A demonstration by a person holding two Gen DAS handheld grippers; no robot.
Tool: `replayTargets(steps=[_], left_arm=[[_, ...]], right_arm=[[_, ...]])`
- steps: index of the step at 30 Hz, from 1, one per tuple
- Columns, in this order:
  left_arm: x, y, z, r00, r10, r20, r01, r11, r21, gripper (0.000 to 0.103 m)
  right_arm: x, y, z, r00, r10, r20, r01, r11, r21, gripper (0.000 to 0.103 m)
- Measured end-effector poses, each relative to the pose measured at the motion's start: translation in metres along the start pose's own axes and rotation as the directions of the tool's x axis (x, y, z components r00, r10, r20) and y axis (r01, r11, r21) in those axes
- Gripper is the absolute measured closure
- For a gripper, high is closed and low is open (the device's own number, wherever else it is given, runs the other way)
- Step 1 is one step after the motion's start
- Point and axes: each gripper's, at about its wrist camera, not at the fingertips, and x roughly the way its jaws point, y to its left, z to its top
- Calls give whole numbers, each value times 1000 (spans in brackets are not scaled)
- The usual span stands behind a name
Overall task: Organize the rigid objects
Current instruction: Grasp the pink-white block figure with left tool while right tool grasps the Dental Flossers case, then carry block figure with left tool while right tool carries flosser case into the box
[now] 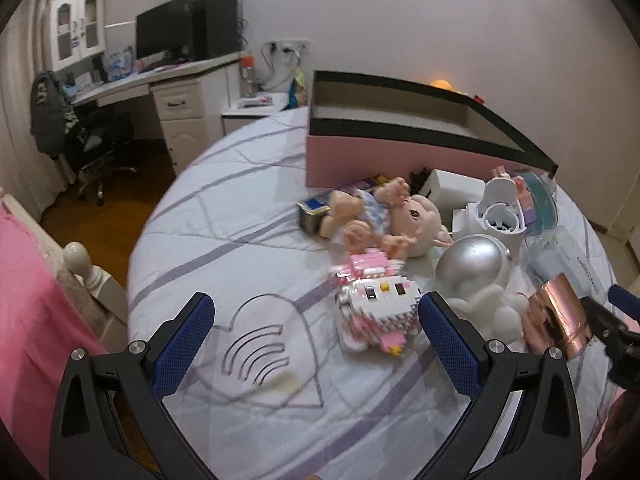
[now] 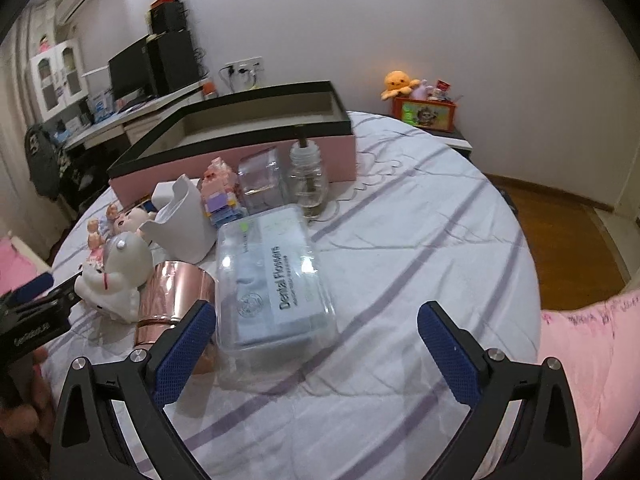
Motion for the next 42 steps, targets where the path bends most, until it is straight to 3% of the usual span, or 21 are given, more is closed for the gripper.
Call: replayTargets(steps=[3,9,12,14,15,20,25,28,36,42], left_arm=[[10,-5,6,999,-17,-45,19,999,32,0],[23,1,14,994,-45,-104,43,999,-16,4],[19,-4,11,995,-62,-77,64,998,11,26],[15,-9,7,996,-59,-64,62,997,38,54],[12,-9,6,995,-78,-59,81,996,44,57],[6,-1,3,989,-140,-49,141,990,19,57],[-4,1,-3,989,-145,-37,146,989,9,57],[-10,4,-1,989,-148,-23,148,989,5,57],[-33,0,1,985,-169,17,169,986,17,57],[-50,0,18,983,-172,61,171,985,24,57]], right_arm=[[13,3,4,1000,10,-27,-10,1000,-29,6],[28,7,12,998,35,-61,-38,998,-54,18],[35,12,14,996,19,-85,-26,996,-81,25],[33,16,12,997,17,-77,-24,995,-96,38],[31,16,11,997,19,-74,-26,995,-96,40],[25,13,10,996,38,-77,-43,997,-67,40],[31,13,12,996,22,-82,-29,996,-82,40],[23,9,11,996,53,-74,-57,997,-57,41],[-13,8,13,995,94,-18,-94,995,-35,41],[-34,17,33,991,127,35,-126,991,-54,41]])
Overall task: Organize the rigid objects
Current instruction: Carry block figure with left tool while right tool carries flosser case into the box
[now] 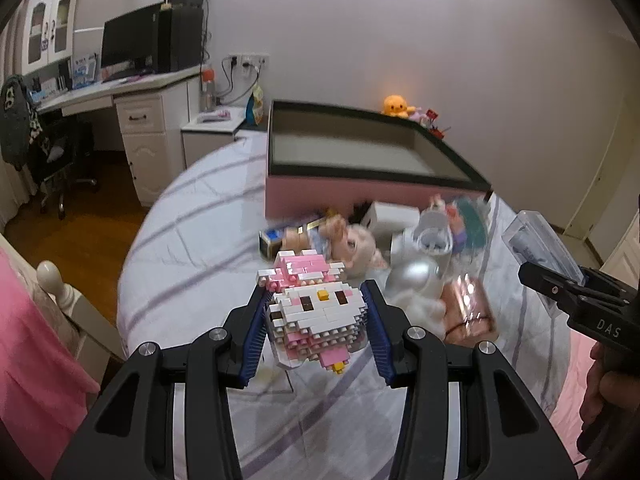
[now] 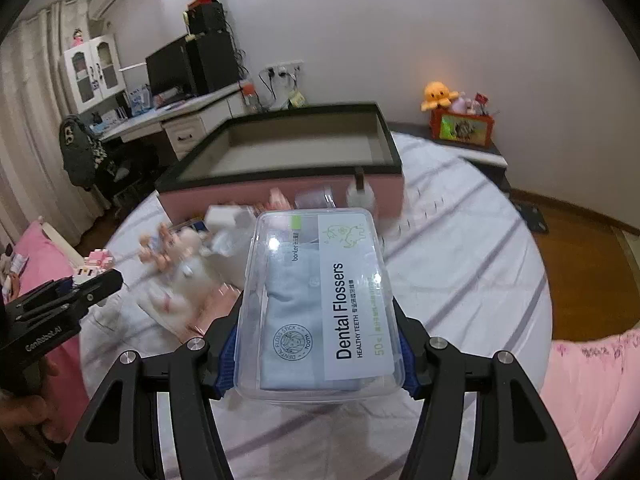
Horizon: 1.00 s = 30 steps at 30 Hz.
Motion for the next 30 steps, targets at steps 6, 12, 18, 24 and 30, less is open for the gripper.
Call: replayTargets(steps=[6,12,18,24,30], left_arm=[[-10,-6,30,998,2,60,-4,1000,29,57],[-7,-12,79,991,-3,134,-4,999,52,57],[31,-18,130,990,-22,137,13,998,66,57],[88,-20,162,997,-15,80,11,998,54,57],[144,-19,174,1000,9,-8,-9,999,45,57]], right_arm=[[-2,15,27,999,23,41,-21,999,-33,41],[7,15,75,995,29,93,-24,998,-53,41],[43,5,124,997,9,80,-5,999,-50,41],[105,-15,150,1000,-5,-27,4,1000,-16,40],[148,-23,158,993,-11,-113,11,1000,1,40]])
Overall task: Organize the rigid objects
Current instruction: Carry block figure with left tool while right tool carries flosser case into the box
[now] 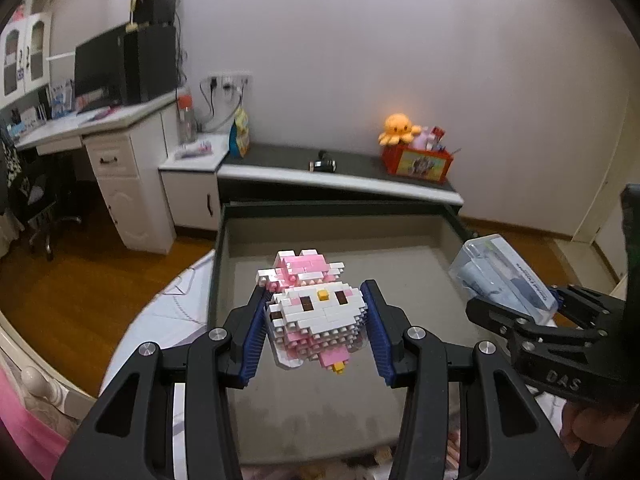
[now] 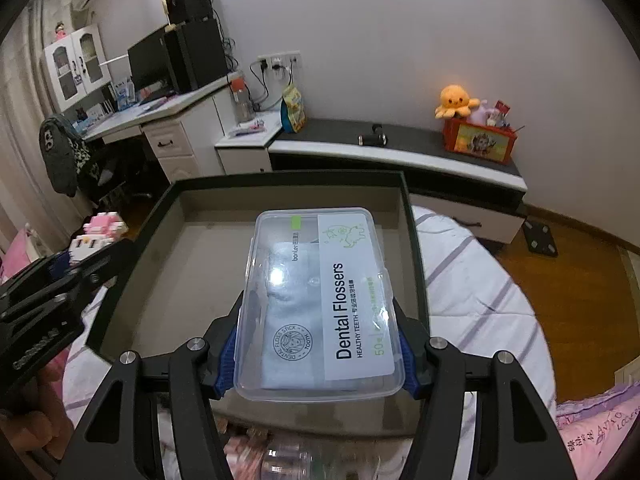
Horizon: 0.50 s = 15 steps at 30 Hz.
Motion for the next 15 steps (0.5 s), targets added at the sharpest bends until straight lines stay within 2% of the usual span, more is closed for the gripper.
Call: replayTargets(steps=[7,9,10,11,12,15], left_arm=[[41,-1,-6,993,13,-117,-14,1000,-10,56],[44,1,-8,989,36,-141,-38,999,-9,44],[43,2,-8,989,44,-141,-46,999,-9,25],[40,3,-9,990,55,-129,-57,998,-10,16],[34,6,-9,992,72,-106,-74,997,-11,13],[17,14,-10,996,50,-73,-51,998,-24,5]], right_arm=[[26,5,-1,997,-10,-74,10,1000,-8,40],[31,7,-4,995,-11,-101,10,1000,-11,37],[33,7,-5,994,-10,-110,8,1000,-14,28],[32,8,-7,994,-10,-109,8,1000,-15,19],[29,7,-7,995,-10,-103,9,1000,-11,19],[18,2,-5,996,11,-87,-9,1000,18,18]])
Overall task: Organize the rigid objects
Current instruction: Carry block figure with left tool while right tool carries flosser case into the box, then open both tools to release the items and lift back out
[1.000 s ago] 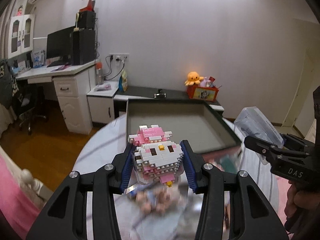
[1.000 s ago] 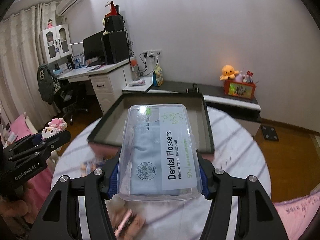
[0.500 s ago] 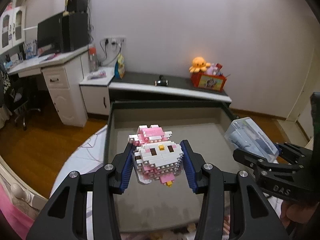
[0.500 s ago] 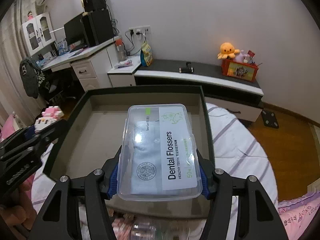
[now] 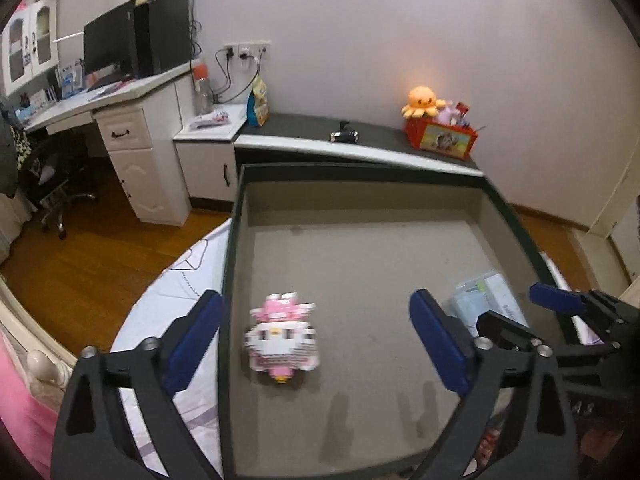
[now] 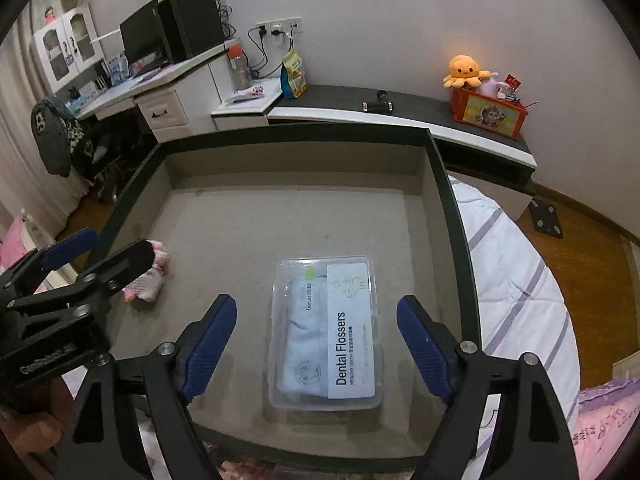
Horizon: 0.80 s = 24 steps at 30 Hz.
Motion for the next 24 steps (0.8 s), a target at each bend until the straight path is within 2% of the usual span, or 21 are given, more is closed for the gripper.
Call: replayTargets(steps=[4,9,16,19,24], left_arm=[[-36,12,-5,996,14,86,-13,1000,-6,0],[-89,21,-21,985,14,170,-8,999,-36,0],[-144,15,-56,974,23,225,-20,1000,-11,0],[-166,13,-74,967,26,253,-21,1000,-20,0],[-194,10,-104,960,25,278,-19,999,-25,0]], right_arm=[[-24,-4,-3,997,7,71,-11,999,43,17],[-60,0,-17,989,20,148,-31,997,72,17],[-126,24,-62,960,35,278,-49,998,43,17],[-153,29,-87,943,14,332,-33,998,53,17],[-177,34,-118,933,11,361,-32,998,54,17]])
